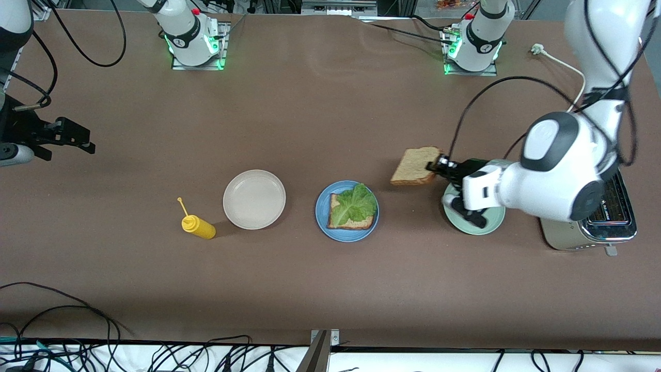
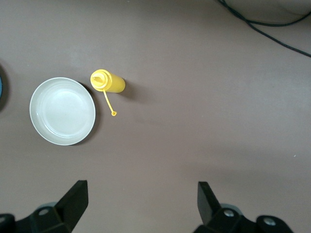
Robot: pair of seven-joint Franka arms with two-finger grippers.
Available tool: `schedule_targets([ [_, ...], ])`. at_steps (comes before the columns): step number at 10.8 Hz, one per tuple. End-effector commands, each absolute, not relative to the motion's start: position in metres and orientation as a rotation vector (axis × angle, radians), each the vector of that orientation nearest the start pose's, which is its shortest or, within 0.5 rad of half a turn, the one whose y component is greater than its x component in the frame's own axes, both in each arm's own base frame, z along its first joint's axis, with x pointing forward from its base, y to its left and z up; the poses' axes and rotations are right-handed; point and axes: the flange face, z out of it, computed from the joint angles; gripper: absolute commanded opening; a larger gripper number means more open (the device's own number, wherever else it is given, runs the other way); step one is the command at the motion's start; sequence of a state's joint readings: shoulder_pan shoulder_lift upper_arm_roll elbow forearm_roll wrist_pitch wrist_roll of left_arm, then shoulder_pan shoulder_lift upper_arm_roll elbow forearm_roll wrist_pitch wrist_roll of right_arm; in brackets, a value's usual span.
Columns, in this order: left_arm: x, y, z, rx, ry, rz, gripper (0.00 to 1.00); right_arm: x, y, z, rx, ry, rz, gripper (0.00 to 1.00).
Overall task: Make sandwich in blue plate with both arms
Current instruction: 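Lower the toast onto the lettuce on the blue plate with the left gripper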
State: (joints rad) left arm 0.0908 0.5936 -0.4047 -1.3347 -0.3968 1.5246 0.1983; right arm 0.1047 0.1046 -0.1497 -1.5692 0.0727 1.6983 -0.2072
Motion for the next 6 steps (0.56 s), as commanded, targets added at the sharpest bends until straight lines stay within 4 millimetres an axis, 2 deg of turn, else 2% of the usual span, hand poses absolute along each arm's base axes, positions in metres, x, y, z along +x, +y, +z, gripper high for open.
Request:
schedule_targets([
  [1, 0.657, -0.248, 0.376, 2.244, -0.424, -0.454, 0.0, 0.592, -0.026, 0.599, -3.089, -0.188, -0.087, 1.0],
  [2, 0.662, -0.265, 0.369, 2.211, -0.38, -0.405, 0.0, 0.591, -0.031, 0.6, -3.087, -0.162, -0.076, 1.0],
  [3, 0.668, -0.277, 0.353, 2.171, -0.327, -0.368, 0.0, 0.589, -0.029, 0.601, -3.086, -0.102, -0.058, 1.0],
  [6, 0.681, -0.286, 0.299, 2.126, -0.26, -0.283, 0.0, 0.592, -0.026, 0.593, -3.101, -0.089, -0.027, 1.0],
])
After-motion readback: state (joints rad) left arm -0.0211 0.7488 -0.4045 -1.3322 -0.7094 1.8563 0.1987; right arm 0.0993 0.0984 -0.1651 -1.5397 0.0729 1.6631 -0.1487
